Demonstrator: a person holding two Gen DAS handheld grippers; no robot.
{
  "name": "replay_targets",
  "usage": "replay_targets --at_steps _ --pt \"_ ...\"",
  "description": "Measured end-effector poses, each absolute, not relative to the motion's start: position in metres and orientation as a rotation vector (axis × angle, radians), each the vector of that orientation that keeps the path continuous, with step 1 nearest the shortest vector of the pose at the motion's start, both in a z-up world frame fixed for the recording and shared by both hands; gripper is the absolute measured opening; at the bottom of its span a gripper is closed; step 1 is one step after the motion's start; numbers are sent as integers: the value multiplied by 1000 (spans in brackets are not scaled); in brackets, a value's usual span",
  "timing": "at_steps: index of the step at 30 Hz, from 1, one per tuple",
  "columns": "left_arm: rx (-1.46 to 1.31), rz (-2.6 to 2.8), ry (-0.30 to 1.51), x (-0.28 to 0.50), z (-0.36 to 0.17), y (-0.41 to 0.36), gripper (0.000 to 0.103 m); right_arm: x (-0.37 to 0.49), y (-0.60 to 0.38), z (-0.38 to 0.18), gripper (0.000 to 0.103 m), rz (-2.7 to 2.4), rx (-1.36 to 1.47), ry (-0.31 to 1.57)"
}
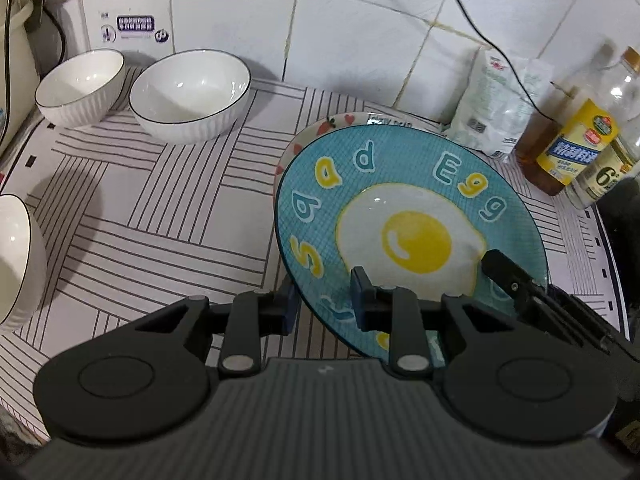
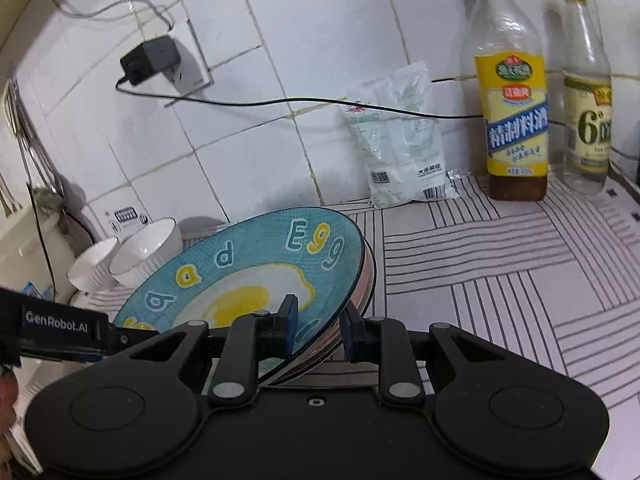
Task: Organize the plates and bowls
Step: 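Lower the blue egg plate onto the bunny plate stack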
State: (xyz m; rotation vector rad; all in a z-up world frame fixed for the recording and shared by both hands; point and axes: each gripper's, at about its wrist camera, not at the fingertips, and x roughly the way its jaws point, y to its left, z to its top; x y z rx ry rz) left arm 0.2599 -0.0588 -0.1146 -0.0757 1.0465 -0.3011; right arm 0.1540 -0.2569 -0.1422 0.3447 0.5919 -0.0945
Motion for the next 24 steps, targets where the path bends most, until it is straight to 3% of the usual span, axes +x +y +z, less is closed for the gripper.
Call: replay_targets --at_steps 9,19,24 --pt "-147 -320 1158 280 -126 -50 25 172 -252 -141 27 -105 282 639" --pt "-106 -289 1164 287 -126 -57 27 185 -247 -139 28 -132 251 707" --pt "-85 -281 1175 287 -128 -58 28 190 -227 -136 36 -186 114 752"
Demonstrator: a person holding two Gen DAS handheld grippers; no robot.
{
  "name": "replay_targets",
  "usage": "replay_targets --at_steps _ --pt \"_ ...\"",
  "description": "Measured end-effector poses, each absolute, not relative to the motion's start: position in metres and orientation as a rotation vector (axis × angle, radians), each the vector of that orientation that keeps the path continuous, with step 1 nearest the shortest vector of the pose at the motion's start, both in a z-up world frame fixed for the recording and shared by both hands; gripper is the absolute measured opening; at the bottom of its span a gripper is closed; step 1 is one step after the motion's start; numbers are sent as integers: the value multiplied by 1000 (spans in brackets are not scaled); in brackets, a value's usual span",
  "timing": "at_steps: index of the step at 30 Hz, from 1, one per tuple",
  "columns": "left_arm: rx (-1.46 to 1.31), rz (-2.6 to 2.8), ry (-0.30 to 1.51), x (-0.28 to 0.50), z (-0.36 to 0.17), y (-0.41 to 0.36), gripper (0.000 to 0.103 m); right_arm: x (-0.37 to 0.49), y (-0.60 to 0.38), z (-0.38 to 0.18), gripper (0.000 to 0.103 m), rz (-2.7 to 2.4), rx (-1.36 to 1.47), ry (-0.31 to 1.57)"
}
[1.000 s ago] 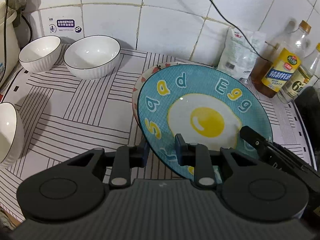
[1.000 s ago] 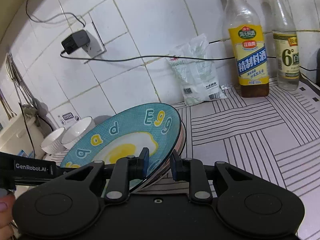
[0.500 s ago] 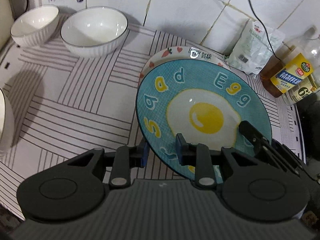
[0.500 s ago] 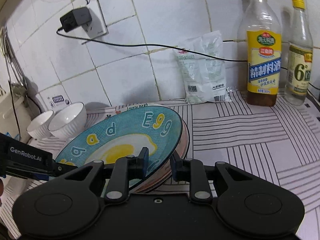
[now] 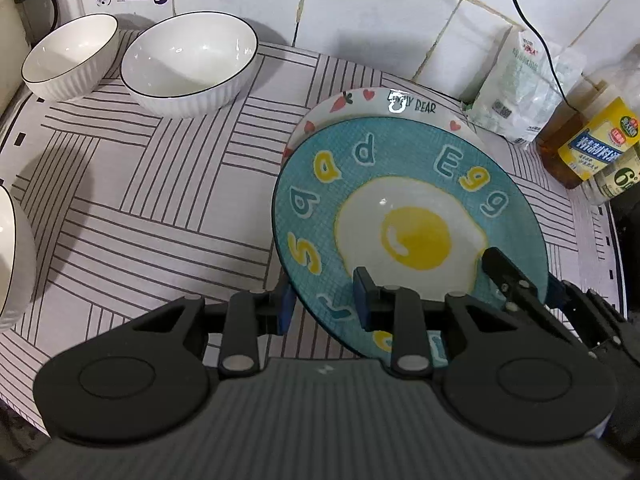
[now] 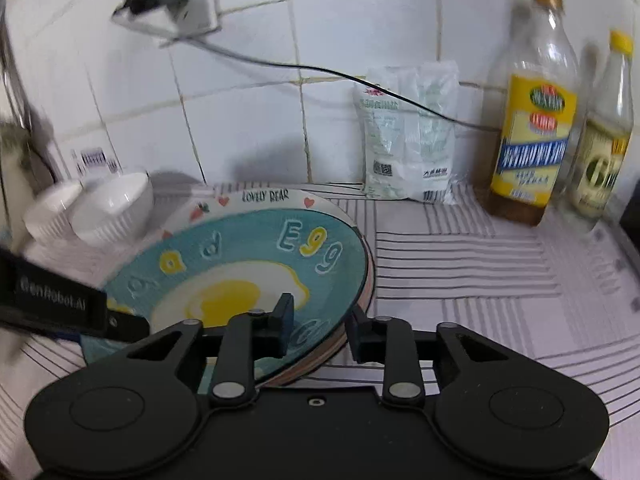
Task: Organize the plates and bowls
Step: 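Lower the blue egg plate onto the bunny plate stack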
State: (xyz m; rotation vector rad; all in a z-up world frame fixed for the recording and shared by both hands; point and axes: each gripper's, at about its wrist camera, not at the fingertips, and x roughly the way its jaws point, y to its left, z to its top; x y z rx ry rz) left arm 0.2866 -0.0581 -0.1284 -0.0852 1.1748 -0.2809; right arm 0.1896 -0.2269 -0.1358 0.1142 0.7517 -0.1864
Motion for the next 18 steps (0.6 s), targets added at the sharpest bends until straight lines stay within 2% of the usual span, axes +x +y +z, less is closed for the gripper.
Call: replay_targets --at_steps 18 --pt "-54 -272 1251 299 -132 -73 28 201 -237 -149 40 -200 82 735"
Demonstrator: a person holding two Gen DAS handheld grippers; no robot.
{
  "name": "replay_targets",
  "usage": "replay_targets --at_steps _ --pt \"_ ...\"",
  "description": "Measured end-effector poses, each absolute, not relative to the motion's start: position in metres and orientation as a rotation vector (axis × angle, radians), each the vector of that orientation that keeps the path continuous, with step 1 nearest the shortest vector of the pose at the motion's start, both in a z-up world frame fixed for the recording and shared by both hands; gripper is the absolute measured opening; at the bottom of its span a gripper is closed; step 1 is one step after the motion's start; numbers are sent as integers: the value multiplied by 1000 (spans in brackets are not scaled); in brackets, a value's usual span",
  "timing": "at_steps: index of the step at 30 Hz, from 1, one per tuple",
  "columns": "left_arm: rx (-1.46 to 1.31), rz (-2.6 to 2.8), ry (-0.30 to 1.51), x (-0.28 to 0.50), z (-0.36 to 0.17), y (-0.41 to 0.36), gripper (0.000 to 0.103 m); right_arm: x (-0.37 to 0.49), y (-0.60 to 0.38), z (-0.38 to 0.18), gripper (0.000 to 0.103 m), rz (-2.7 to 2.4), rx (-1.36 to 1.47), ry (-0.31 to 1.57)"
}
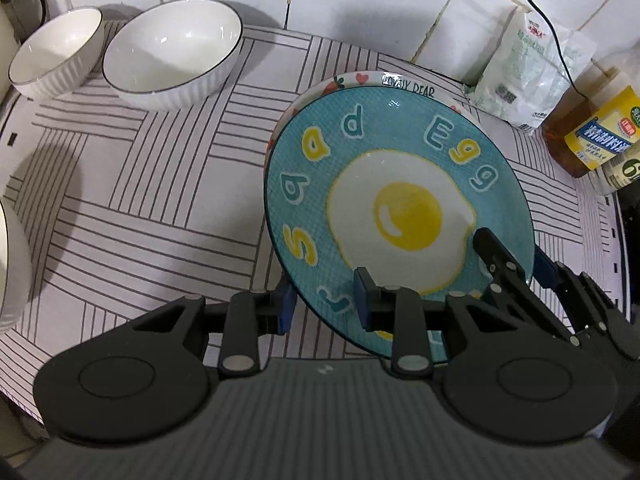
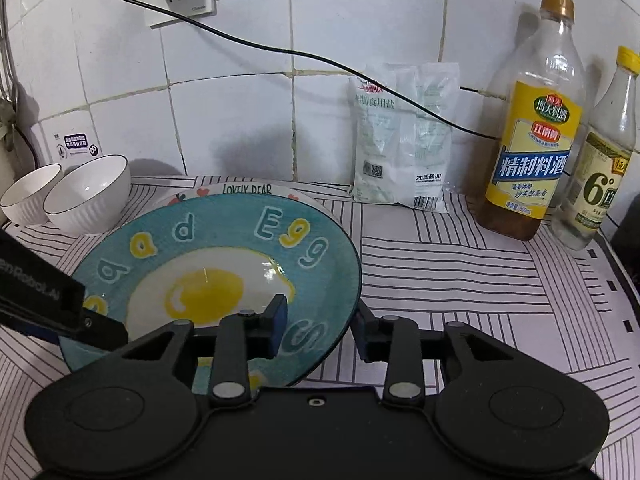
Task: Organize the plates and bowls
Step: 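Lower the blue egg plate onto the bunny plate stack, then open both grippers and pull them back from the plate stack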
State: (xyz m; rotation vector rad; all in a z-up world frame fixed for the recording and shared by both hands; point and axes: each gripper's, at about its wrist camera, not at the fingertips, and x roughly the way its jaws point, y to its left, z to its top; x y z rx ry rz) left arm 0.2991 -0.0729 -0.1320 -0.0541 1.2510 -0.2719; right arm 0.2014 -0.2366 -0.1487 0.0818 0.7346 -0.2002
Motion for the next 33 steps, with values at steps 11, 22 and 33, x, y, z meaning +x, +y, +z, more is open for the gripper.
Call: replay_targets --at_steps 11,22,33 --pt "-3 -262 1213 292 -131 -79 28 205 -232 -154 40 -208 12 702" --pt "70 -280 1127 274 -116 -72 27 196 -234 -143 40 -188 64 693" --pt "147 -311 1055 229 -84 -41 39 159 -220 -85 69 -67 101 731"
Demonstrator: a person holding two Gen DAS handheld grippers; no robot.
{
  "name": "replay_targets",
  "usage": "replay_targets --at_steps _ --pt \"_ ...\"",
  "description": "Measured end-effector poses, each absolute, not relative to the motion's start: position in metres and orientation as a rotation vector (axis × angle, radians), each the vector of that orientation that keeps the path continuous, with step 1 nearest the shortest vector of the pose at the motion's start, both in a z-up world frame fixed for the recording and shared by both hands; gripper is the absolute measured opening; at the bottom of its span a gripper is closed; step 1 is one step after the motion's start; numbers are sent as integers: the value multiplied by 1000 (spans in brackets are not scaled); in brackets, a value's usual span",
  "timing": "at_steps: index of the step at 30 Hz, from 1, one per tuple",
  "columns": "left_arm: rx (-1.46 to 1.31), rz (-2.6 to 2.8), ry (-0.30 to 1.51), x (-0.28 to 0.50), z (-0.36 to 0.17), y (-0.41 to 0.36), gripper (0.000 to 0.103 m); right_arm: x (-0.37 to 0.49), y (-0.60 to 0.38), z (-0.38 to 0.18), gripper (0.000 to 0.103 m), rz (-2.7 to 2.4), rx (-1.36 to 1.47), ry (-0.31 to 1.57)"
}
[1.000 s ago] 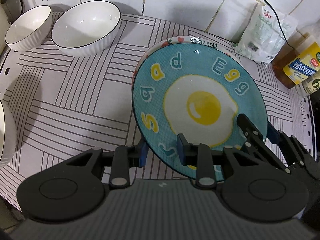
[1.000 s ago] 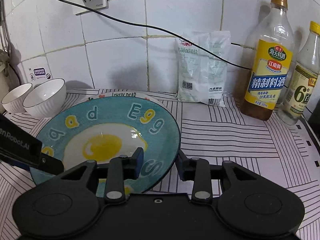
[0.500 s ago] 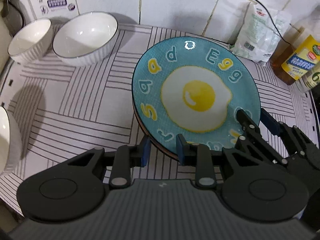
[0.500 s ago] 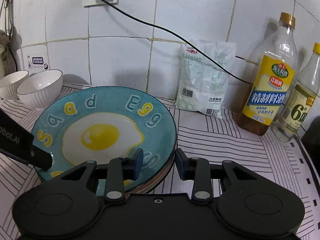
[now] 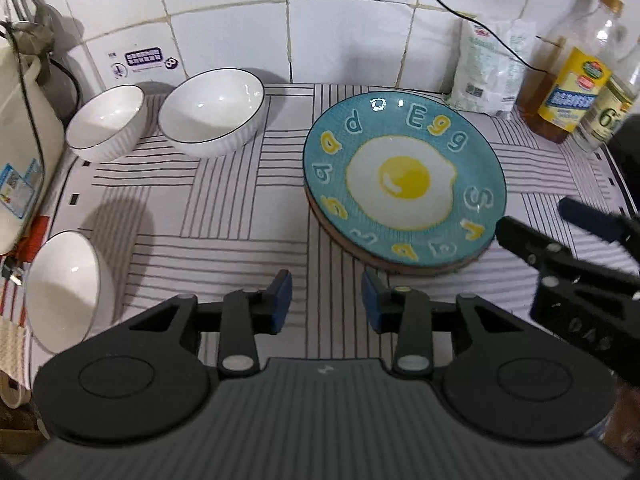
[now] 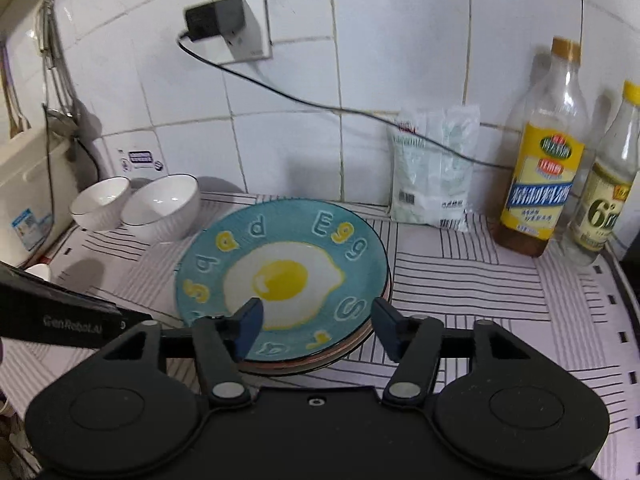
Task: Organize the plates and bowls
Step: 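Open both grippers and pull them back from the plate stack, then move both grippers to the large white bowl and grasp its rim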
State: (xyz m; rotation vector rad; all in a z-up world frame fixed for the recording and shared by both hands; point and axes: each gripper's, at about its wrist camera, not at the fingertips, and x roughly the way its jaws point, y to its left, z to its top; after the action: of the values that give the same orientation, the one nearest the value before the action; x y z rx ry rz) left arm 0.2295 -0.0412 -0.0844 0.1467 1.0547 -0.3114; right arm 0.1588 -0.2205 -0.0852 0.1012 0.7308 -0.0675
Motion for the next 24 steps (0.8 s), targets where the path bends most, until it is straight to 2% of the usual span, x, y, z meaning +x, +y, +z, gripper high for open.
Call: replay_targets --at_steps 2,4,8,16,24 --pt "162 -319 1038 220 -78 -34 41 150 -217 -74 76 -57 98 727" --pt "180 -320 1025 212 -72 -29 43 143 -216 -66 95 -40 133 728" --pt "224 -341 990 193 -59 -18 44 130 -210 -50 95 -26 162 741" --pt "246 -371 966 161 -44 4 49 101 -178 -33 95 -43 38 723" --pt "256 -319 1003 146 -52 36 52 73 -145 -29 95 29 -3 689"
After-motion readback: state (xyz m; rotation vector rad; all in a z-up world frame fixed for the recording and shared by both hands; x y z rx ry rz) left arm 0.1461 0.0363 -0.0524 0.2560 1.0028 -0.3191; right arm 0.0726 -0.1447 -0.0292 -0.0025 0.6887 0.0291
